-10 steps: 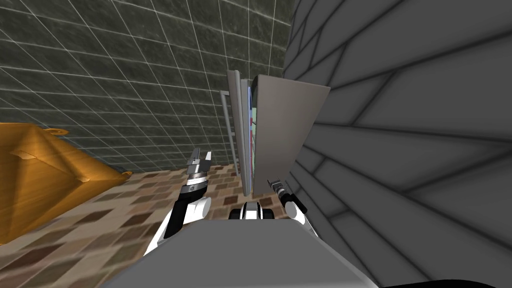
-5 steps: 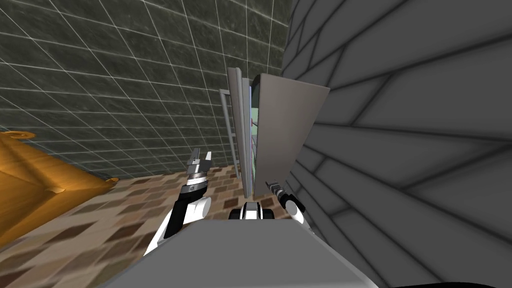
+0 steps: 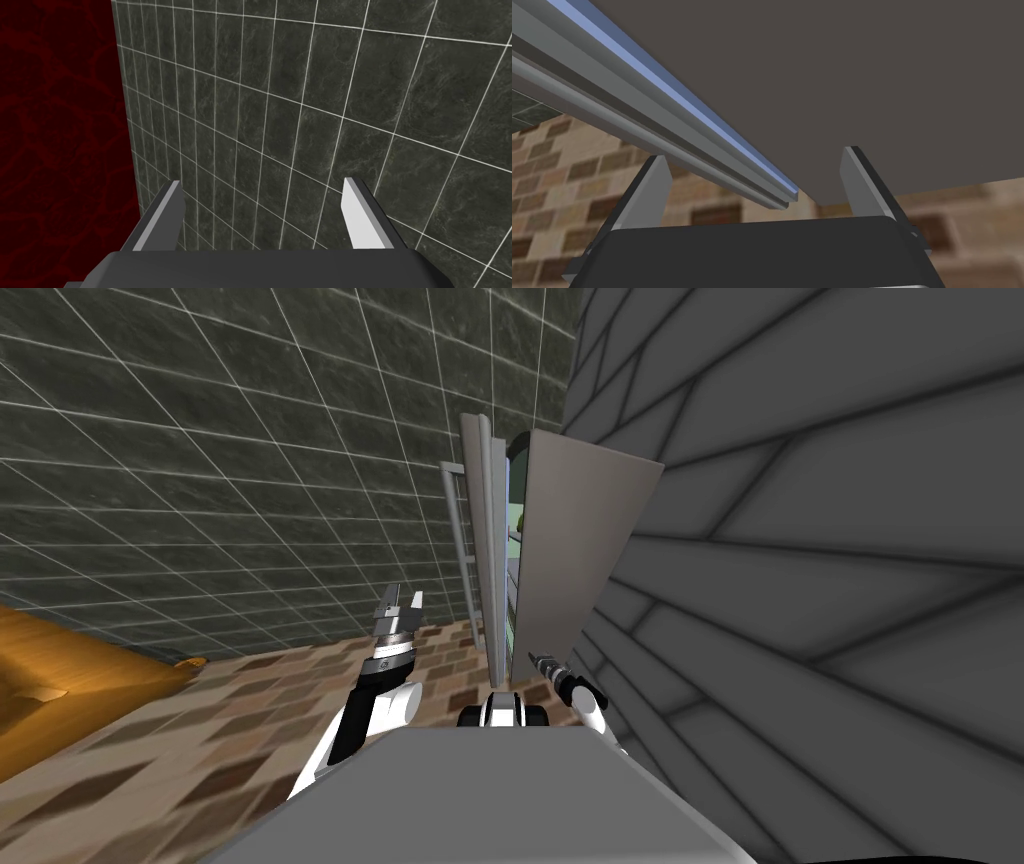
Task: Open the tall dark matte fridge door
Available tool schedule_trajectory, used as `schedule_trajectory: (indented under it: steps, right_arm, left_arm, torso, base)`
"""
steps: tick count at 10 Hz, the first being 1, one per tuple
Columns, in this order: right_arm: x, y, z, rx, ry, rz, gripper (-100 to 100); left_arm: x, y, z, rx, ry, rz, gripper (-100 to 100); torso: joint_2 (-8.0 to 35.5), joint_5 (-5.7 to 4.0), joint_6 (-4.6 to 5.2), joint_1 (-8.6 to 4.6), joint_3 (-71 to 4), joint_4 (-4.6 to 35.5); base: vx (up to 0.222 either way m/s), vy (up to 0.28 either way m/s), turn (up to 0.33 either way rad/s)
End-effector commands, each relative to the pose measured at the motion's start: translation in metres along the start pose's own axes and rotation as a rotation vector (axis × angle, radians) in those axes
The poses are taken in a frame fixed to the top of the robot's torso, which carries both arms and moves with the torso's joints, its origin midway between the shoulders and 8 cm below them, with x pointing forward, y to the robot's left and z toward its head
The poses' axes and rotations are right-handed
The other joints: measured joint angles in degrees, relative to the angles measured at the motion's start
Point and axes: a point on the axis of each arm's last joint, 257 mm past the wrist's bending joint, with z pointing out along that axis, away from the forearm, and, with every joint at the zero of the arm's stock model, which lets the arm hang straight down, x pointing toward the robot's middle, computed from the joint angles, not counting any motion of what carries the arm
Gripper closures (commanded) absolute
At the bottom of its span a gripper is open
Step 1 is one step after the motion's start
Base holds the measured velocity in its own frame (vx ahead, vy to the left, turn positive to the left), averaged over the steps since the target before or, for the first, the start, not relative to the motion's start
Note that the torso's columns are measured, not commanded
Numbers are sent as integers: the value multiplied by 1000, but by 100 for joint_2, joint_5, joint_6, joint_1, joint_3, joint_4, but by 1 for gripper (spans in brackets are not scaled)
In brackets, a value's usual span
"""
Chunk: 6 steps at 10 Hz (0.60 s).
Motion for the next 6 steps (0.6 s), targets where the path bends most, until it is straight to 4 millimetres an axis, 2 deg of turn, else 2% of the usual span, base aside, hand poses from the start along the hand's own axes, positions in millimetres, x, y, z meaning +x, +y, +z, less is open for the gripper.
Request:
schedule_trajectory:
  steps: [1,6]
  right_arm:
    - [-8,-5,2,35,-25,84,-100]
    - [-12,-16,4,101,-46,254,-100]
  left_arm:
    - [0,0,0,0,0,0,0]
    - [0,0,0,0,0,0,0]
  torso:
    - [4,-3,0,-10,3,1]
    - [-9,2,1,10,-5,-2]
  base:
    - [36,60,-81]
    - [35,88,-69]
